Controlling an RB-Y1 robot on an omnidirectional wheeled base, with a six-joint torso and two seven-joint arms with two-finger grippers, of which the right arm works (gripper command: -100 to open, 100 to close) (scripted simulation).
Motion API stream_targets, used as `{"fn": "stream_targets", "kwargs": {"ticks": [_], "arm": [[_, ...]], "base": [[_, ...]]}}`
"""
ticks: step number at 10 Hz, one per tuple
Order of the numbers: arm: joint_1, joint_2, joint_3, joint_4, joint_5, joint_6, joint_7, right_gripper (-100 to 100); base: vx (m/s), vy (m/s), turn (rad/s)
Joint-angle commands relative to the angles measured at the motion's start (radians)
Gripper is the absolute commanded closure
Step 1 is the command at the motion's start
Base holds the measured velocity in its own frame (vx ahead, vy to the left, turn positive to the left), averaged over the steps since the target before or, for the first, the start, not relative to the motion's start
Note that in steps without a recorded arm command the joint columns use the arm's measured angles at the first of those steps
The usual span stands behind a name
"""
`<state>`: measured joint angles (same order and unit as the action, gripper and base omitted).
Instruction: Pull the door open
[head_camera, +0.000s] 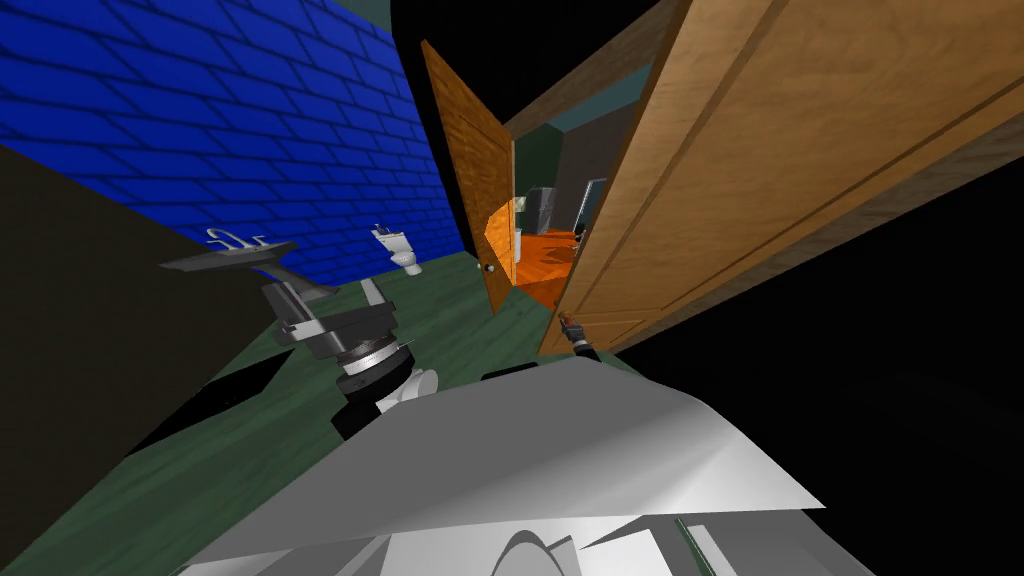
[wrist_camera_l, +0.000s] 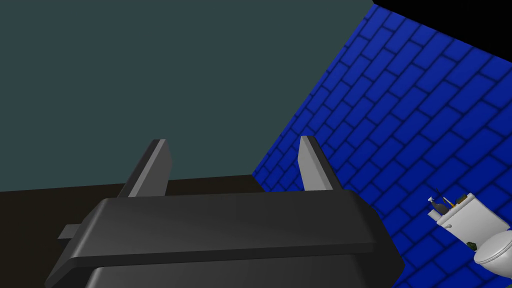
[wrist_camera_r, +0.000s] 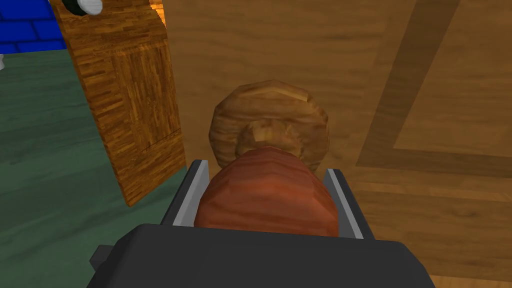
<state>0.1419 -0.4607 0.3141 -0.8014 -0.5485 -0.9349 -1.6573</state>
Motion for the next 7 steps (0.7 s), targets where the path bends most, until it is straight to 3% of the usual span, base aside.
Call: {"fn": "stream_targets", "kwargs": {"ticks": [1,7], "arm": [[0.000,0.000,0.000,0.000,0.000,0.000,0.000,100],[0.043,-0.054,0.061,0.003,0.032,-0.080,-0.067,100]], "base": [[-0.083,-0.004,0.014],[-0.178,-0.041,0.102]]}}
